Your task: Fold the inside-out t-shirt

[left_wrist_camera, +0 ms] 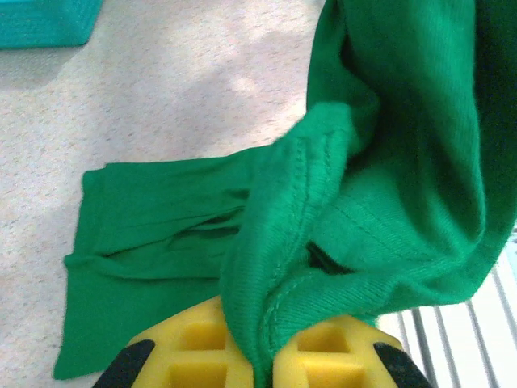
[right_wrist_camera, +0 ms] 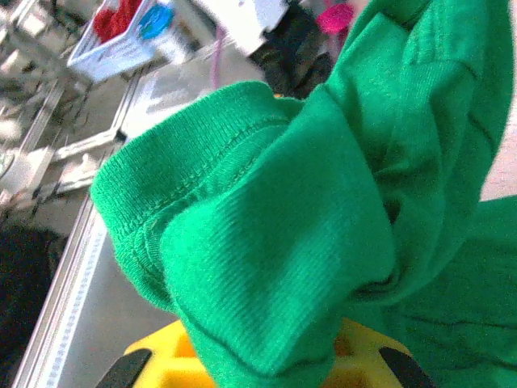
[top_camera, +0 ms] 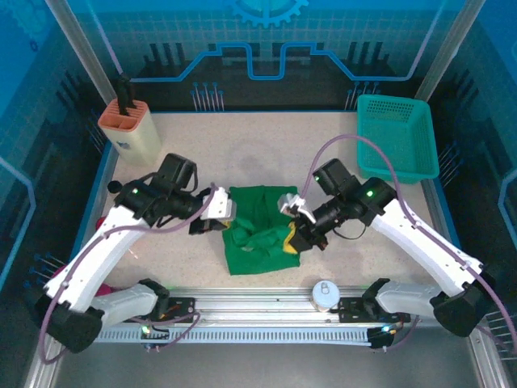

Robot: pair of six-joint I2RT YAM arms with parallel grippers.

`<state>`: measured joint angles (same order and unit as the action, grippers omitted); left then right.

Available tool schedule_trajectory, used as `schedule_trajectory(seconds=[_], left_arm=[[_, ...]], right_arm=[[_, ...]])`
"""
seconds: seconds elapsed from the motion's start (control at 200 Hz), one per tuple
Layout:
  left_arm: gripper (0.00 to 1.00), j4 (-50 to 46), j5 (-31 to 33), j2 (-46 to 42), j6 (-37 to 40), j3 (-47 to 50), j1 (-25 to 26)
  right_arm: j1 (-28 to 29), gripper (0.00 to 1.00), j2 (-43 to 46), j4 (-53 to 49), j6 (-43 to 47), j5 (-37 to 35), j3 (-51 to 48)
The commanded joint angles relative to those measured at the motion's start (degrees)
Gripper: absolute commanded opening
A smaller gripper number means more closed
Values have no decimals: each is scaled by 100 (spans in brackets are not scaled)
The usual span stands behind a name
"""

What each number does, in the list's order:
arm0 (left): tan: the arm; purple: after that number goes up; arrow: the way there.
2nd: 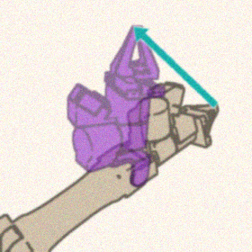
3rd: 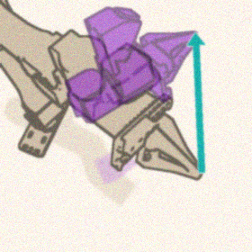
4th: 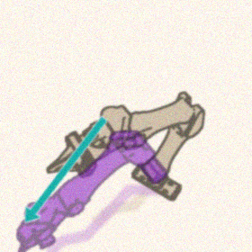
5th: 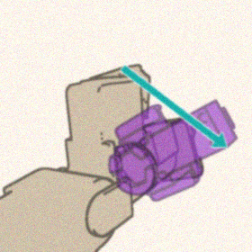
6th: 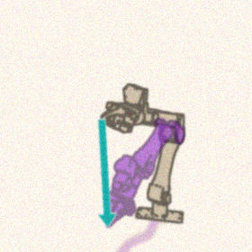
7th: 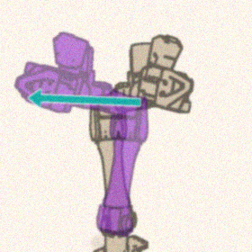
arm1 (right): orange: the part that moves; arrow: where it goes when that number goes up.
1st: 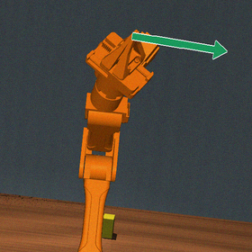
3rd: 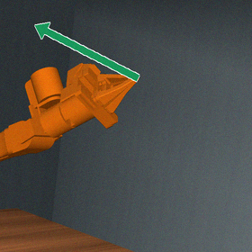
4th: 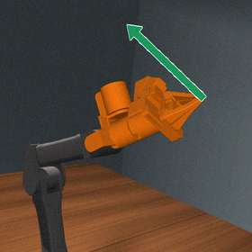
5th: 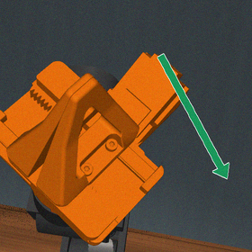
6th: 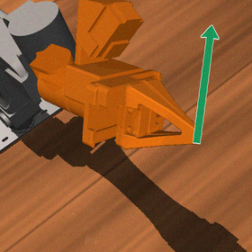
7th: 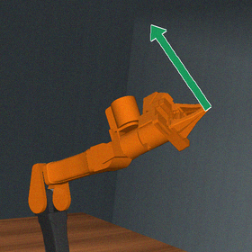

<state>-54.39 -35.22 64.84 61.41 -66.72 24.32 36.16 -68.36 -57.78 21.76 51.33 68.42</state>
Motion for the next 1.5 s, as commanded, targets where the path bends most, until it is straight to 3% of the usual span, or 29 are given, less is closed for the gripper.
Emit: schedule_trajectory(seconds=[0.0,0.225,0.53,0.71,0.901,1.096,1.241,1.266,1.296,1.331,1.391,1.496], left_arm=[[0,734,-300,442,246,-234,-226],[0,1203,-348,1464,9,-645,-630],[0,650,-208,2797,347,-1576,-761],[0,591,-90,3286,461,-1707,-852],[0,842,-179,3783,157,-1825,-943],[0,667,-311,4583,-76,-2356,-1044],[11,182,-241,5389,-366,-3034,-1190],[18,216,-235,5490,-484,-3098,-1212],[33,352,-207,5592,-685,-3135,-1240],[46,579,-113,5705,-1008,-3166,-1268],[50,843,16,5915,-1761,-3302,-1369],[52,94,-149,6252,-2272,-4106,-1492]], right_arm=[[-533,0,-250,572,-208,585,-173],[-1041,0,-1131,627,-68,208,-173],[-1257,0,-2204,637,-489,-857,166],[-1378,0,-2558,597,-762,-1042,520],[-1522,1,-2640,1133,-1166,-861,451],[-1664,1,-3074,1903,-1738,-1298,241],[-1834,13,-3481,2569,-2146,-1733,84],[-1847,20,-3574,2670,-2204,-1849,88],[-1858,27,-3695,2804,-2293,-2016,112],[-1876,31,-3842,2962,-2407,-2202,150],[-1919,35,-4057,3215,-2609,-2281,206],[-2122,49,-3966,3568,-3034,-2200,39]])
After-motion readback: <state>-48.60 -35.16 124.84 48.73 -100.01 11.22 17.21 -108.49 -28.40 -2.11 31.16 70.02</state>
